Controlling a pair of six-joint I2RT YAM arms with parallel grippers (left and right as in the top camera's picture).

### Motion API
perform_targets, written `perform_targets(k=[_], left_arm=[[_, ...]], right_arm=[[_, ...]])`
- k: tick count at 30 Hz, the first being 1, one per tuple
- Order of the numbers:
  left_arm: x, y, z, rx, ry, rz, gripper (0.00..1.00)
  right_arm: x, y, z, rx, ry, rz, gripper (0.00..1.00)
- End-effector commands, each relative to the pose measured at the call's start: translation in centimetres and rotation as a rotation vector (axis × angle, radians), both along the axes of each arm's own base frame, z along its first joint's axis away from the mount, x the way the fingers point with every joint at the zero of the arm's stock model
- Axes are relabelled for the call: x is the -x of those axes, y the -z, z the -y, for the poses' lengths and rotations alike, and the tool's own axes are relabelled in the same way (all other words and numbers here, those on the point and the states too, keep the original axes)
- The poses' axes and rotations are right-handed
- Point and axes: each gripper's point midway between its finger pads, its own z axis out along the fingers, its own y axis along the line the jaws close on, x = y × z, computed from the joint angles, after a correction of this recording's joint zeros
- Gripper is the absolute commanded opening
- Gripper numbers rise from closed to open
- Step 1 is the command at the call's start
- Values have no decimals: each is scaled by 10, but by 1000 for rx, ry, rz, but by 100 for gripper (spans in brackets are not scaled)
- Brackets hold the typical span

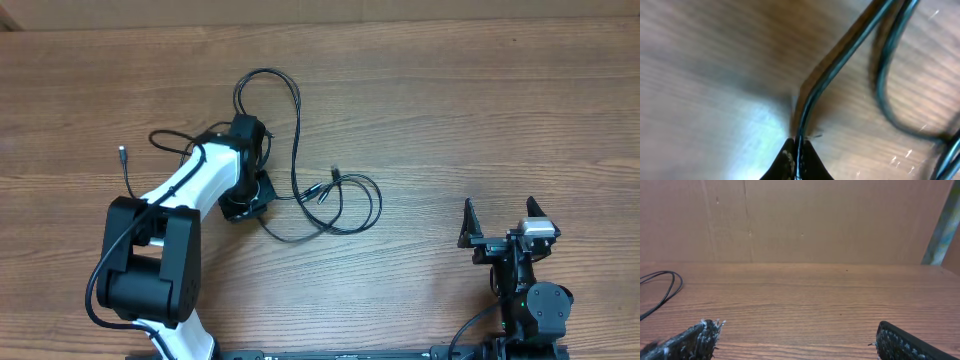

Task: Untangle cables
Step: 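Lift the held cable and pull it toward the far left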

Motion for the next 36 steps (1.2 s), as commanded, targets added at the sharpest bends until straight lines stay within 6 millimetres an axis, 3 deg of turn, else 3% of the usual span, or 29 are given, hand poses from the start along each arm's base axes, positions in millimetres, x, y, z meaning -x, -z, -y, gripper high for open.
perform_targets(k=[1,9,13,19,20,21,25,29,33,36], left_arm=[[-34,-46,3,-15,5,59,4],[-78,-210,31,132,5,261,4],[-84,-293,51,279,34,433,4],[-88,-393,62,398,95,739,4],[-88,-402,62,405,99,773,4],[-87,-430,65,444,120,863,4],[-80,-485,76,542,184,1041,4],[-76,-516,82,567,239,1162,4],[-79,-550,98,501,446,1367,4],[-81,-574,100,469,506,1490,4]], right_arm=[[0,1,0,-6,0,5,100],[0,1,0,-6,0,5,100],[0,1,0,-6,0,5,100],[0,1,0,-6,0,5,100],[0,1,0,-6,0,5,100],[0,1,0,-6,0,5,100],[0,1,0,-6,0,5,100],[0,1,0,-6,0,5,100],[0,1,0,-6,0,5,100],[0,1,0,-6,0,5,100]])
